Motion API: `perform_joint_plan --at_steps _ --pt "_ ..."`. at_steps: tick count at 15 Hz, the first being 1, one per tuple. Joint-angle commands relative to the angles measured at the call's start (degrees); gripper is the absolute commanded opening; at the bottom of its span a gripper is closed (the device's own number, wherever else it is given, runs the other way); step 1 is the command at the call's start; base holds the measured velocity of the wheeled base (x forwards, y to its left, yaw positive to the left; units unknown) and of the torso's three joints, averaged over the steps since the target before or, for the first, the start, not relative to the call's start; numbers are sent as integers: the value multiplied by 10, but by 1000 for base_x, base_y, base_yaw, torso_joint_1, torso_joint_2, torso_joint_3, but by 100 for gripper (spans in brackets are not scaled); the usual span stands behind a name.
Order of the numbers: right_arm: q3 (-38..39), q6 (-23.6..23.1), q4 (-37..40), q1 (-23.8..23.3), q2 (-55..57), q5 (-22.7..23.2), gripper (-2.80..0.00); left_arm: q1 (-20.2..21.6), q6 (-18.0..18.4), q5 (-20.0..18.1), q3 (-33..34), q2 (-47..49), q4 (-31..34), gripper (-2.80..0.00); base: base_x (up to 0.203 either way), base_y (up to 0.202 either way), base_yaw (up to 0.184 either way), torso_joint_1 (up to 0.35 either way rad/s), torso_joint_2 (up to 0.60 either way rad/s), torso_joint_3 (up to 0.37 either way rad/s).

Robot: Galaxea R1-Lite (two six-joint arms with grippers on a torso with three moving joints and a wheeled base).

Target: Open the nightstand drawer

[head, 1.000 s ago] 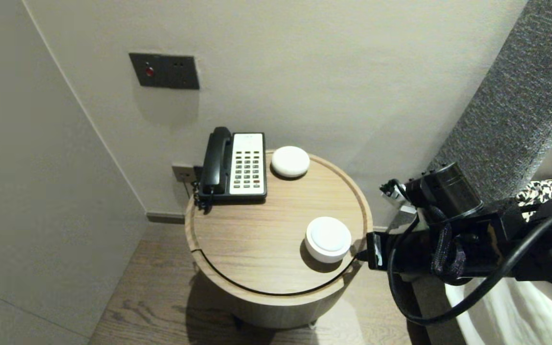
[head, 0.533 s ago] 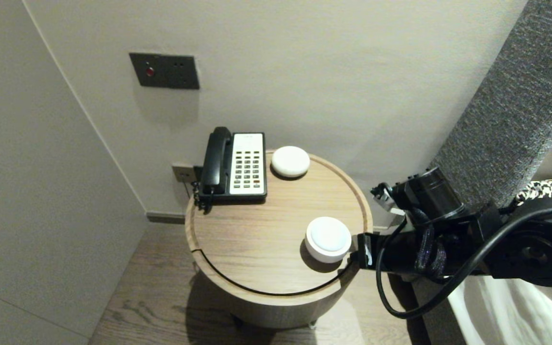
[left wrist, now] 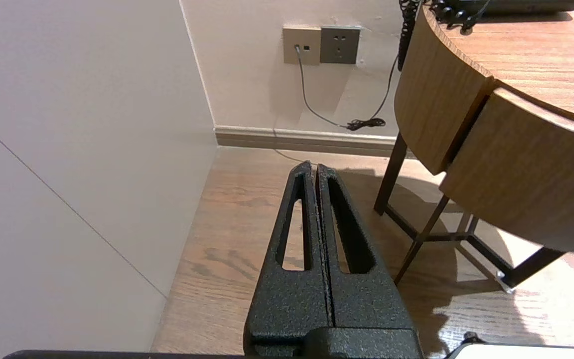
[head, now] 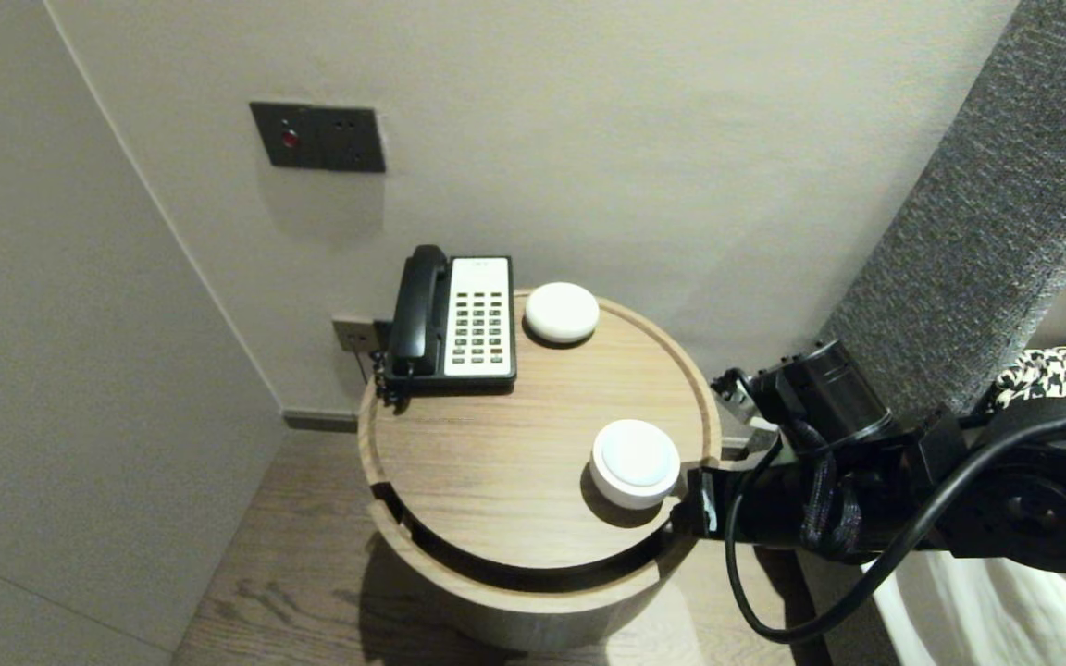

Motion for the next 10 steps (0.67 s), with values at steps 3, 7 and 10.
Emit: perform_joint_plan --at_steps 3,7,10 --pt "28 3 2 15 -30 0 -280 0 0 0 0 0 1 -280 0 0 0 0 0 0" --pt "59 8 1 30 -51 2 -280 0 0 0 0 0 1 -280 0 0 0 0 0 0" --pt "83 9 1 41 -73 6 -280 0 0 0 0 0 1 -280 0 0 0 0 0 0"
